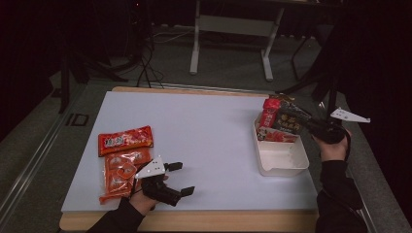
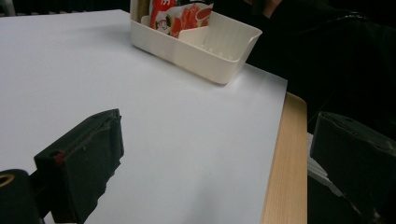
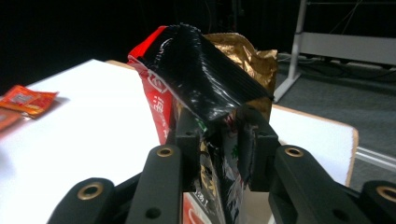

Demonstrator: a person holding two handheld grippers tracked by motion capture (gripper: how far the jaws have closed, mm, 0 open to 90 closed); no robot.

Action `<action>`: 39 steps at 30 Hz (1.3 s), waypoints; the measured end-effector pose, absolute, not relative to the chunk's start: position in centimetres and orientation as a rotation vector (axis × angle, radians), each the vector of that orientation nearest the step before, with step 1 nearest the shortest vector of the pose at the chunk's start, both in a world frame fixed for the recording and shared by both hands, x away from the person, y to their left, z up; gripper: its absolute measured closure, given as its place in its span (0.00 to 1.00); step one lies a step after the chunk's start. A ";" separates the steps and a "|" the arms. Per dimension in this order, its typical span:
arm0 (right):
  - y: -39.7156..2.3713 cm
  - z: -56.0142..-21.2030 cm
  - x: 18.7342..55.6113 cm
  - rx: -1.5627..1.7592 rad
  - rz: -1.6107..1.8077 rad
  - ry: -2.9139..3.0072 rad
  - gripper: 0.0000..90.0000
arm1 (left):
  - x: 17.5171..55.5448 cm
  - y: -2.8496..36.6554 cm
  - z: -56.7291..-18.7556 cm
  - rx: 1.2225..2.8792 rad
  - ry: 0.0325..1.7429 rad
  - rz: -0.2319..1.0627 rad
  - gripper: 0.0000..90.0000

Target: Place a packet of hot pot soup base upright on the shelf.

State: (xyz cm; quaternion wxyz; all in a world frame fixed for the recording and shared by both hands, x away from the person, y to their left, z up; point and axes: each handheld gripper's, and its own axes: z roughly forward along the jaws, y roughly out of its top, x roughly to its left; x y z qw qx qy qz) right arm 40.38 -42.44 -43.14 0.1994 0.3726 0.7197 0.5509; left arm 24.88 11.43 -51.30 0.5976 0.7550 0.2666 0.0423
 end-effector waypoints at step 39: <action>-33.3 -36.1 33.3 0.967 1.606 1.980 0.12 | 24.8 11.8 -50.3 1.834 0.617 0.055 0.06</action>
